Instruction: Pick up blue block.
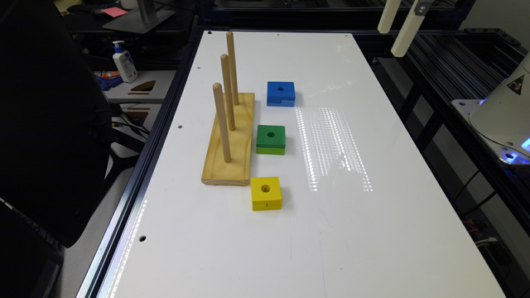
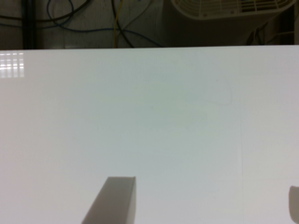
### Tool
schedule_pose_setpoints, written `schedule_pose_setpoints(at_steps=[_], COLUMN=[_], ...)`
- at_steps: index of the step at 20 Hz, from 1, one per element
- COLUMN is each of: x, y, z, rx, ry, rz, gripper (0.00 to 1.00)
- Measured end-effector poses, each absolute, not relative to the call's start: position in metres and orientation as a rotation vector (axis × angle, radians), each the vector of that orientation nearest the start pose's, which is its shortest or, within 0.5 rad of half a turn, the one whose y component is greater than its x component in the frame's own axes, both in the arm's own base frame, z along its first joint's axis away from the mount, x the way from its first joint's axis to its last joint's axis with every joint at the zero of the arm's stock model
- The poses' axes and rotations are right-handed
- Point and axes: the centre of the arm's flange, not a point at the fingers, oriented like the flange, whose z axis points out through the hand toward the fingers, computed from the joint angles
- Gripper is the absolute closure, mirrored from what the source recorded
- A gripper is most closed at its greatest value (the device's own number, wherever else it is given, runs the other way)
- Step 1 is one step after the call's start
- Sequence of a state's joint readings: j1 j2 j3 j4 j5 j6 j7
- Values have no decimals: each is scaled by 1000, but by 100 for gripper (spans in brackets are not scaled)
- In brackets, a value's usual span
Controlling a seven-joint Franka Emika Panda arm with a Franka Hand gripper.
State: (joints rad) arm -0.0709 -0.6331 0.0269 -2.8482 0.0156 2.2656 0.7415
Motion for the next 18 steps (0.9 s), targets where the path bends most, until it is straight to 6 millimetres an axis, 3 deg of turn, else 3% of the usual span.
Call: schedule_pose_setpoints(at_steps=[11, 18], x=[352, 370], y=[-28, -47], z=[369, 370], rx=[-2876, -2880], ry=[1221, 1222], rz=[-91, -77], gripper=[0, 0])
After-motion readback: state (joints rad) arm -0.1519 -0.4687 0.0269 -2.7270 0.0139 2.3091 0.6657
